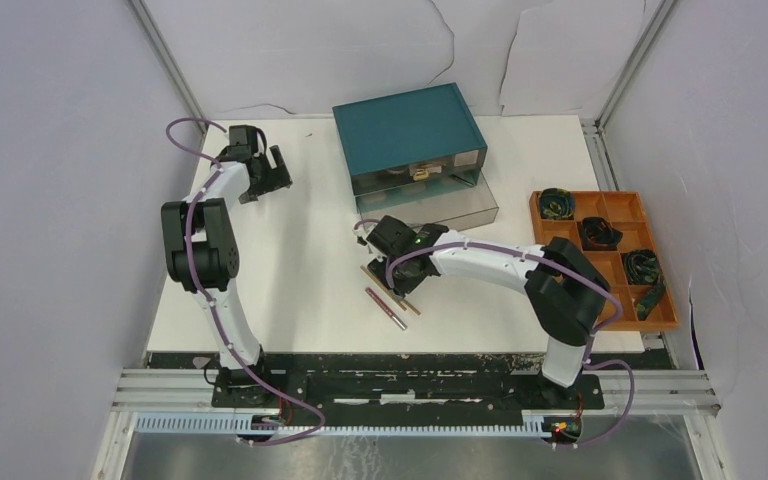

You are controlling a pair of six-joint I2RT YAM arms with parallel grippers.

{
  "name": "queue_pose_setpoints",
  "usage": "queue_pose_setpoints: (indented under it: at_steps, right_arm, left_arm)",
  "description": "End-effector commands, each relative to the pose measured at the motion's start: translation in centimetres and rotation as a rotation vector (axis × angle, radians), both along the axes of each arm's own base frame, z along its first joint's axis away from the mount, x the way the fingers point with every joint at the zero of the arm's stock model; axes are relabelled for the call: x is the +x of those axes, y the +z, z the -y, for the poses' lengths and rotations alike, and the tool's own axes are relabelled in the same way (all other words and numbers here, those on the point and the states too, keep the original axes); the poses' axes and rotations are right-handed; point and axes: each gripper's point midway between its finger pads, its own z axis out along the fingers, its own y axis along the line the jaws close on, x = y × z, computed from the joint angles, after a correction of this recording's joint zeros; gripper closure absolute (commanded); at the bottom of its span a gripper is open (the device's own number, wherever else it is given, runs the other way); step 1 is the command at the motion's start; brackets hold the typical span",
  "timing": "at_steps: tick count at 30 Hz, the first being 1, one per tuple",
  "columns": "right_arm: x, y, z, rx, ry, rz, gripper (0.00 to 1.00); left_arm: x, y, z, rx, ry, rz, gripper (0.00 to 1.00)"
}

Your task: Organize the makeup

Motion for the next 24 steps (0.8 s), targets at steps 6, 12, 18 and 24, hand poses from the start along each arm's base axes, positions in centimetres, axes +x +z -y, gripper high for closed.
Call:
queue_pose_setpoints:
  at_steps: [6,12,18,24]
  right_arm:
    - [0.4,-2.6,0.5,-0.033,-0.011,0.022,0.5]
    - [0.7,-2.9,0.3,-0.032,-0.018,0.025,0.5]
    - [0.8,-3.9,0.7,-0.068,-0.024,0.02,0.51]
    - [1.1,-4.8,1.4,-0.112,-0.024,0.024,0.53]
  left_arm:
    - [0.3,1.5,-0.1,0.018,-0.027,0.044,0.04]
    - [0.4,1.4,0.0,0.016,-0.03,0.042,0.04]
    - [0.5,1.6,0.0,0.018,-0.031,0.046,0.03]
    - [0.5,1.4,-0.1,0.017,-0.031,0.043,0.03]
